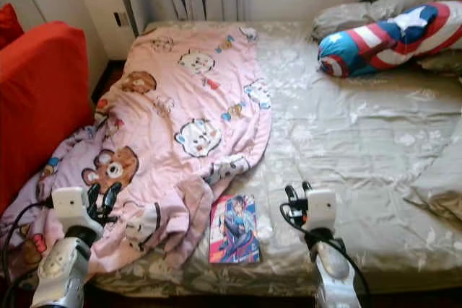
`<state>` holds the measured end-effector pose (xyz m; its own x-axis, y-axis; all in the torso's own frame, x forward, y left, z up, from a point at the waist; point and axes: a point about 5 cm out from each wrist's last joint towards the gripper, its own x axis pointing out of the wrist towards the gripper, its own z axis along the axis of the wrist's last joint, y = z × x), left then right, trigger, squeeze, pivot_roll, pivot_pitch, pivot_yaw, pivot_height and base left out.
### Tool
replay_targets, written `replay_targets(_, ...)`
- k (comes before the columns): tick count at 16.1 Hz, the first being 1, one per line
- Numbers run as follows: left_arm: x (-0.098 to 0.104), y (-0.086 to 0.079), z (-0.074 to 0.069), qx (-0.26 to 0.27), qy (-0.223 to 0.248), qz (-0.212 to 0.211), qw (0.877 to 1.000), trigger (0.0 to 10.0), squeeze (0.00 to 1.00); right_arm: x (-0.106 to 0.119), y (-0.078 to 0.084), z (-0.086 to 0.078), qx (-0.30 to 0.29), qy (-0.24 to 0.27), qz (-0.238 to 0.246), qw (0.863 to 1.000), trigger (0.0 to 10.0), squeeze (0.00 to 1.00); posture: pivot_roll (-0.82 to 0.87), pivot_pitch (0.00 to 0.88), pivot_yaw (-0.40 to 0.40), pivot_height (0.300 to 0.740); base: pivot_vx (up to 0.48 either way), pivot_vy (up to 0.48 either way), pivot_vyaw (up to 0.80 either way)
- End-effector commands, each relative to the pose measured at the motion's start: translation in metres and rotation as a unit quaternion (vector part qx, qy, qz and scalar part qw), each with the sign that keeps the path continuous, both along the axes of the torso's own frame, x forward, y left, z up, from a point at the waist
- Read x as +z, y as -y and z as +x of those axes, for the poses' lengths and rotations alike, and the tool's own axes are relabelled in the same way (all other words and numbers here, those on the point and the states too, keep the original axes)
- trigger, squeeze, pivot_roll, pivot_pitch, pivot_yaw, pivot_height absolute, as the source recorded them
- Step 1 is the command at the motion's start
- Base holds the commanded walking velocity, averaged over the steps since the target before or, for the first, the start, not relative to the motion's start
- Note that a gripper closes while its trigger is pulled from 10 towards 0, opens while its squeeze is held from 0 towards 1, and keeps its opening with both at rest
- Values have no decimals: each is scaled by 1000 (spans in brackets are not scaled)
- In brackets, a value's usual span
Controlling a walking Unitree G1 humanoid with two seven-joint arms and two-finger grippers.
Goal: Clean up the room
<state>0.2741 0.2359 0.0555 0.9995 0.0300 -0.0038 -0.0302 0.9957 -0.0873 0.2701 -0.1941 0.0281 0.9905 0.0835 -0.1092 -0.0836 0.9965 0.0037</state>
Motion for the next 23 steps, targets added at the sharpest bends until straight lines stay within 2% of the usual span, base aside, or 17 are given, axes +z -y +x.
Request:
replay_targets(1,1,4,0,-7,3,-19,1000,10000,0,5,4,2,-17,7,0,1000,10000,0,-39,76,-27,740,0,0,0)
replay_targets(3,5,14,5,-12,8,-28,1000,10000,0,10,5,6,-39,12,-2,999,10000,0,-47,73,-33,740,0,0,0)
replay_targets(6,11,18,5,-10,16,-30,999,10000,0,14,1,8,-22,10,-7,1000,10000,0,-36,54,-44,740,0,0,0)
replay_targets(10,7,21,-2,-12,4,-35,999,10000,0,23,3,15,-43,19,-6,999,10000,0,-32,44,-38,740,0,0,0)
replay_targets(14,10,22,0,-14,2,-35,999,10000,0,15,1,13,-48,-9,-4,999,10000,0,-28,69,-34,736,0,0,0)
replay_targets(18,11,22,0,-18,-1,-32,999,10000,0,14,-2,11,-46,-8,0,999,10000,0,-33,92,-23,711,0,0,0)
replay_targets(23,10,22,-4,-21,-7,-28,999,10000,0,13,-5,8,-45,-9,5,999,10000,0,-27,108,-21,711,0,0,0)
